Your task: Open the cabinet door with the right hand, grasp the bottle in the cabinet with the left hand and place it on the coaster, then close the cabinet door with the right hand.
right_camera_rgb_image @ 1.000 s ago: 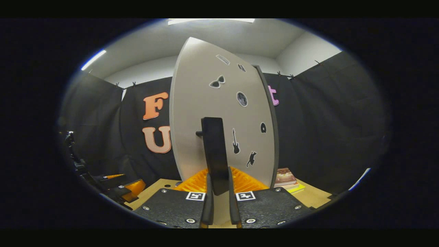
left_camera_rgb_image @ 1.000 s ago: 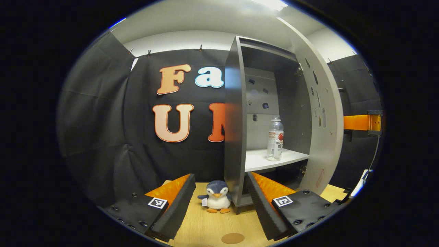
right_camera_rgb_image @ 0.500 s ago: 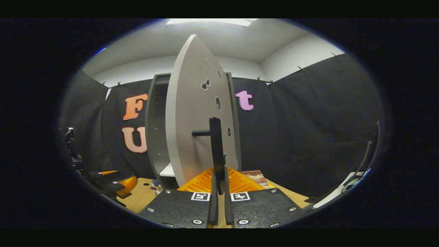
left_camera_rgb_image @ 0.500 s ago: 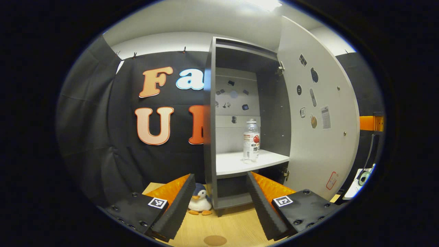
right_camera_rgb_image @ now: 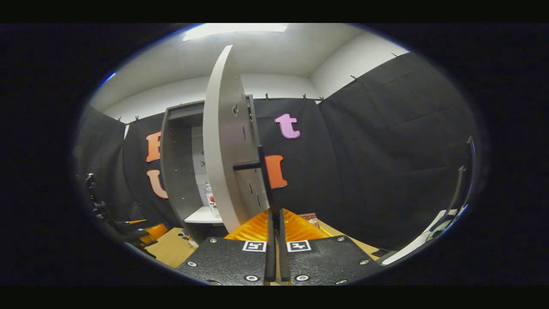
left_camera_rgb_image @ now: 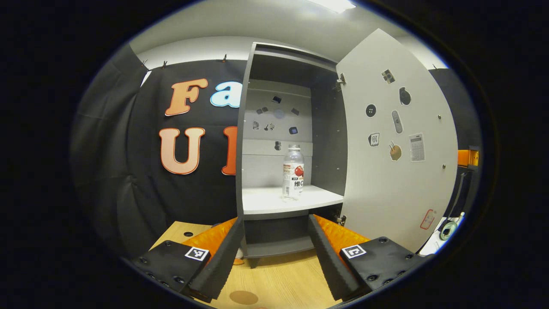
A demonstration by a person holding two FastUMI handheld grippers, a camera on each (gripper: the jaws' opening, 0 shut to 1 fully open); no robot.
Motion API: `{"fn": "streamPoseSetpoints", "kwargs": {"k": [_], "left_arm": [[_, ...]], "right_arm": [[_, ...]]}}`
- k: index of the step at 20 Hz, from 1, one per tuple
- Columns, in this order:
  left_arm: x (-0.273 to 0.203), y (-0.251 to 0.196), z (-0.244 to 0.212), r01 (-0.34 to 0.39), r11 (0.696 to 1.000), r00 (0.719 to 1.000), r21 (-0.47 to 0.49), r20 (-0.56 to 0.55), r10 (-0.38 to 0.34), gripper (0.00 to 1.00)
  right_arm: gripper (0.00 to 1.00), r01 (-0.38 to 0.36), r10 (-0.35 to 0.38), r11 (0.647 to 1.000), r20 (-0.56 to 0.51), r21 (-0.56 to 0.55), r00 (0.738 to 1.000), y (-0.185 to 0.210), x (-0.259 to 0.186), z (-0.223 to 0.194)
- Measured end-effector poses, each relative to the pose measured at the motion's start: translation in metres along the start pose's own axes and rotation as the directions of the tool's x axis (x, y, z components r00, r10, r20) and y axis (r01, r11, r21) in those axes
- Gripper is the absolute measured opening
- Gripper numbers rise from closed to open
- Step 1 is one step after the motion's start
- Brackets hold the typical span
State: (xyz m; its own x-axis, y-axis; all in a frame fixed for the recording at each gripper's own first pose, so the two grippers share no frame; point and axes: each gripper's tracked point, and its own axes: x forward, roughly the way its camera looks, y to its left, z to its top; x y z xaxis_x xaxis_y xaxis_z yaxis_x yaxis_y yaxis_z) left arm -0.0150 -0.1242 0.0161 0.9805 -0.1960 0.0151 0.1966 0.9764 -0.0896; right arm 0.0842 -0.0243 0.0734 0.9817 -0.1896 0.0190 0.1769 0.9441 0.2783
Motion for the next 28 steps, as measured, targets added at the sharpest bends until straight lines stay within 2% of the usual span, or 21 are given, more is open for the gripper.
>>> {"fn": "streamPoseSetpoints", "kwargs": {"k": [5, 7, 9, 10, 11, 13, 15, 16, 18, 20, 21, 24, 28], "left_arm": [[-0.003, -0.009, 0.003, -0.063, 0.998, 0.998, 0.013, 0.011, 0.063, 0.96], [-0.005, -0.011, 0.003, -0.082, 0.996, 0.997, 0.019, 0.012, 0.082, 0.96], [-0.001, -0.011, 0.006, -0.089, 0.996, 0.996, 0.021, 0.017, 0.089, 0.98], [0.001, -0.014, 0.008, -0.087, 0.996, 0.996, 0.023, 0.021, 0.087, 0.97], [0.004, -0.015, 0.009, -0.083, 0.996, 0.996, 0.028, 0.021, 0.083, 0.97], [0.012, -0.019, 0.011, -0.069, 0.997, 0.997, 0.037, 0.025, 0.068, 0.97], [0.023, -0.024, 0.014, -0.05, 0.998, 0.998, 0.034, 0.027, 0.049, 0.97], [0.029, -0.03, 0.012, -0.033, 0.999, 0.999, 0.033, 0.024, 0.032, 0.98], [0.036, -0.039, 0.017, -0.006, 0.999, 0.999, 0.036, 0.035, 0.005, 0.97], [0.047, -0.046, 0.015, 0.021, 0.999, 0.999, 0.039, 0.029, -0.023, 0.96], [0.054, -0.053, 0.014, 0.038, 0.999, 0.999, 0.038, 0.03, -0.039, 0.97], [0.073, -0.061, 0.017, 0.073, 0.997, 0.996, 0.028, 0.04, -0.074, 0.98], [0.106, -0.066, 0.026, 0.105, 0.994, 0.992, 0.041, 0.06, -0.107, 0.98]], "right_arm": [[0.03, -0.078, 0.078, 0.997, -0.007, 0.013, 0.997, 0.0, 0.002, 0.0], [0.07, -0.102, 0.102, 0.995, -0.013, 0.015, 0.995, 0.003, 0.003, -0.002], [0.06, -0.118, 0.118, 0.993, -0.011, 0.006, 0.993, 0.002, 0.0, -0.001], [0.02, -0.119, 0.119, 0.993, -0.008, -0.003, 0.993, -0.001, 0.002, 0.0], [0.05, -0.106, 0.106, 0.994, -0.003, -0.007, 0.994, -0.005, 0.001, 0.0], [0.18, -0.076, 0.076, 0.997, 0.003, 0.004, 0.997, -0.008, -0.002, -0.001], [0.22, -0.038, 0.039, 0.999, -0.008, 0.012, 0.999, -0.011, -0.004, -0.003], [0.24, 0.012, -0.012, 1.0, -0.006, 0.002, 1.0, -0.021, -0.005, -0.003], [0.24, 0.094, -0.094, 0.995, 0.003, -0.015, 0.996, -0.036, -0.008, 0.0], [0.17, 0.124, -0.124, 0.992, 0.01, -0.006, 0.992, -0.036, -0.013, 0.001], [0.25, 0.135, -0.135, 0.991, 0.017, -0.006, 0.991, -0.038, -0.013, 0.003], [0.27, 0.186, -0.186, 0.982, 0.019, -0.016, 0.982, -0.044, -0.019, 0.005], [0.27, 0.179, -0.179, 0.984, 0.034, -0.011, 0.983, -0.032, -0.02, 0.009]]}}
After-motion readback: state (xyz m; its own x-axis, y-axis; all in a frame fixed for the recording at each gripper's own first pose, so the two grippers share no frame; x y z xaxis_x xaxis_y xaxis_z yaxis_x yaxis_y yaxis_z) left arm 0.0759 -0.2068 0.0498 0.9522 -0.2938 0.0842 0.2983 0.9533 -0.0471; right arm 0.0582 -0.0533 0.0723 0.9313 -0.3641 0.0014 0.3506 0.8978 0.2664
